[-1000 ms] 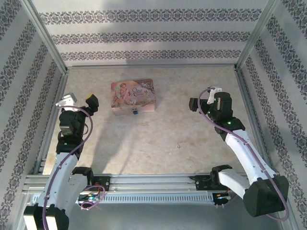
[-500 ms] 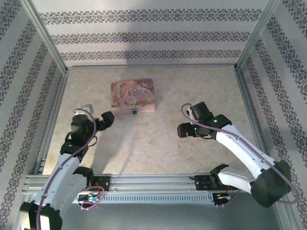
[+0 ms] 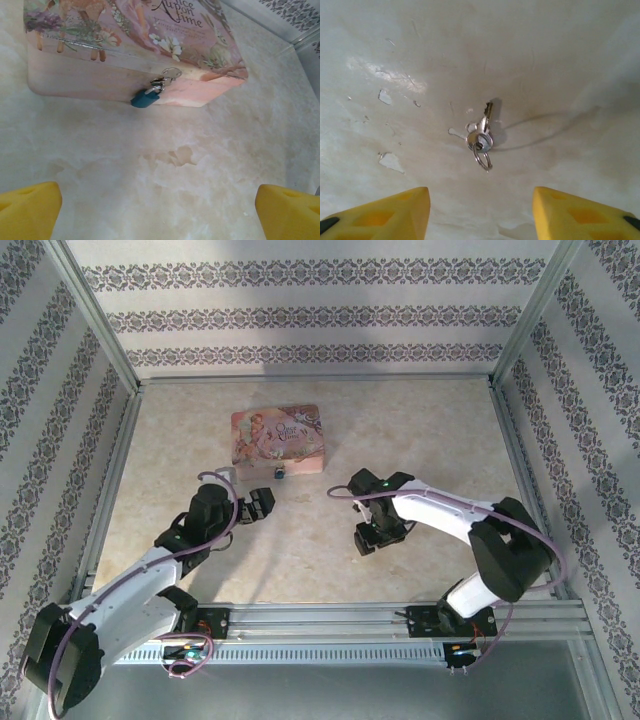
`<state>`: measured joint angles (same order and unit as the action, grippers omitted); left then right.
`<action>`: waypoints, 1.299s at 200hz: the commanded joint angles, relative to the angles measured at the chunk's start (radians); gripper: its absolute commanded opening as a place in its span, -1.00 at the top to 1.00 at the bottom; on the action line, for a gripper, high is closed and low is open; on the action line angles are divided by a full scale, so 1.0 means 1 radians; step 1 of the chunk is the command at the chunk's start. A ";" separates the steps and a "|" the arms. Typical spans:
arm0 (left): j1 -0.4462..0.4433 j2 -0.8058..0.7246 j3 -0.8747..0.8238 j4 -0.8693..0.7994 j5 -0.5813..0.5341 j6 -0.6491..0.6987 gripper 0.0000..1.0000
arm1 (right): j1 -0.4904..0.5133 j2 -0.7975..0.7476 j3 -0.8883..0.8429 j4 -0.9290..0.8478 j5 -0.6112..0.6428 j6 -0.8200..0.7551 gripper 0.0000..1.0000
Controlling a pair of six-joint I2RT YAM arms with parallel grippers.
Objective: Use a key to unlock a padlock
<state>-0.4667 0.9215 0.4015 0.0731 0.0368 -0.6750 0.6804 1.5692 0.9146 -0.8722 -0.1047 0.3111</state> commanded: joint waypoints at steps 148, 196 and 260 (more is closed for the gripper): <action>-0.016 0.019 0.014 0.046 -0.068 -0.014 -0.99 | 0.018 0.111 0.053 -0.004 0.013 -0.007 0.43; -0.016 0.001 0.014 0.037 -0.080 -0.003 -0.99 | 0.019 0.124 0.043 0.009 0.028 0.000 0.49; -0.016 -0.001 0.013 0.033 -0.078 -0.004 -0.99 | 0.018 0.145 0.021 0.052 0.024 0.017 0.64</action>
<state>-0.4706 0.9340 0.4015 0.1169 -0.0311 -0.6891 0.6857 1.6897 0.9489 -0.8478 -0.0940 0.3126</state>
